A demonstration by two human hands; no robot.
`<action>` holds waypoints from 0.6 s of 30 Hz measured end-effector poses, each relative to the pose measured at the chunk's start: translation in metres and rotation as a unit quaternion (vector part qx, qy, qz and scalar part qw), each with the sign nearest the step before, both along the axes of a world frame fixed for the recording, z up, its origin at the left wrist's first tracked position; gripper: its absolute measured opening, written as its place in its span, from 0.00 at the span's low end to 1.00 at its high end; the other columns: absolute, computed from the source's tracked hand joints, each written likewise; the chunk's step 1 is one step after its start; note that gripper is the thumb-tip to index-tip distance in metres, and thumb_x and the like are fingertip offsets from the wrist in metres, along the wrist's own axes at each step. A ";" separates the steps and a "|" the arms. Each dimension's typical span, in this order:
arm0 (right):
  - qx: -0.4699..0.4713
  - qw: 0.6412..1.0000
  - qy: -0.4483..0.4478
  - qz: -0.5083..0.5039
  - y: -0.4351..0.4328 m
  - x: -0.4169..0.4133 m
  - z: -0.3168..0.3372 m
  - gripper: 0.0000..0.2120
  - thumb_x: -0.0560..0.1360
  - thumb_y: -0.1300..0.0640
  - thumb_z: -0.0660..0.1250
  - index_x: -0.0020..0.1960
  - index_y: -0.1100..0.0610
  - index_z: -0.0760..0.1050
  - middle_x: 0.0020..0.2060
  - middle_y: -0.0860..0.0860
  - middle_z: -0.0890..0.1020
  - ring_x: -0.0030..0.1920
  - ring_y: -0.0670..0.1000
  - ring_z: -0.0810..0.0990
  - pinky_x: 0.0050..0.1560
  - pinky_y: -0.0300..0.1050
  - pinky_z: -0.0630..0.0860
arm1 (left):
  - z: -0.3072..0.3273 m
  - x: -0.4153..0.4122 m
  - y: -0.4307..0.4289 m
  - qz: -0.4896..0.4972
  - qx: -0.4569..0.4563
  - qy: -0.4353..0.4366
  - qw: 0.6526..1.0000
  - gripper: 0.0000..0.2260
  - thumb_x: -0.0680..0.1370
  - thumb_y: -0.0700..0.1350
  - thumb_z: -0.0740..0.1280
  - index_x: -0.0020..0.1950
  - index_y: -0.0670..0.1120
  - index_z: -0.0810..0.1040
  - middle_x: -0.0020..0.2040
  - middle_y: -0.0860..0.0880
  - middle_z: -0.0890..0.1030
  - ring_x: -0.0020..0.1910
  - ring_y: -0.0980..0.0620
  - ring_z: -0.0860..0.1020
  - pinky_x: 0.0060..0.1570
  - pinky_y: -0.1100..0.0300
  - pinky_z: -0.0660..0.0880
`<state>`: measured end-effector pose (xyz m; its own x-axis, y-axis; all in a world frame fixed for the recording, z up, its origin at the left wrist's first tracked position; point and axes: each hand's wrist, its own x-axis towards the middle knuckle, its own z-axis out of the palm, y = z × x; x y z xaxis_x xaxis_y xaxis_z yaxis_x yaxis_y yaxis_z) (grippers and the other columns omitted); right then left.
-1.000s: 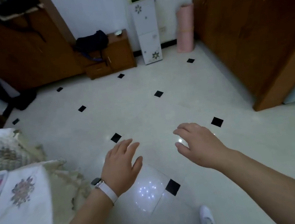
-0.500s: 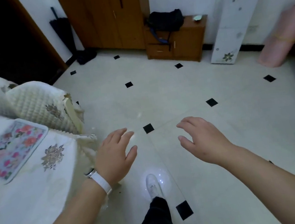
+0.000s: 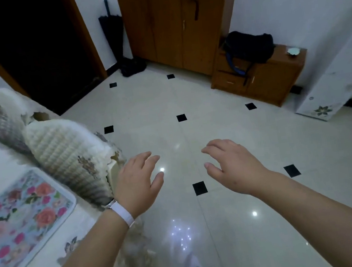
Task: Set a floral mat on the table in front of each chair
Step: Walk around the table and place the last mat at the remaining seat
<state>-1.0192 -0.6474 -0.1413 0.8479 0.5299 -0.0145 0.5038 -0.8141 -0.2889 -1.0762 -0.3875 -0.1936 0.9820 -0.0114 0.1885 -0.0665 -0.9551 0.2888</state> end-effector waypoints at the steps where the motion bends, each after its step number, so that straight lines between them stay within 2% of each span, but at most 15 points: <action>1: 0.000 1.000 -0.001 0.006 0.010 0.017 0.002 0.19 0.79 0.49 0.60 0.69 0.53 0.71 0.66 0.48 0.73 0.66 0.52 0.69 0.66 0.48 0.65 | 0.002 0.014 0.010 0.009 0.001 -0.001 1.000 0.21 0.75 0.55 0.59 0.62 0.46 0.78 0.62 0.44 0.79 0.59 0.41 0.77 0.55 0.46 0.74; 14: 0.014 0.990 0.011 0.137 0.158 0.251 -0.017 0.19 0.79 0.48 0.61 0.68 0.53 0.72 0.65 0.49 0.74 0.65 0.54 0.71 0.64 0.51 0.69 | 0.011 0.165 0.143 0.174 0.027 -0.017 0.984 0.20 0.75 0.55 0.59 0.63 0.47 0.77 0.63 0.46 0.78 0.61 0.43 0.75 0.56 0.47 0.73; 18: 0.029 0.979 0.018 0.202 0.222 0.346 -0.031 0.20 0.79 0.48 0.60 0.68 0.53 0.72 0.67 0.49 0.73 0.66 0.53 0.70 0.64 0.49 0.67 | 0.003 0.226 0.186 0.244 0.046 0.025 0.968 0.22 0.75 0.56 0.57 0.64 0.48 0.76 0.64 0.46 0.77 0.62 0.42 0.74 0.56 0.46 0.73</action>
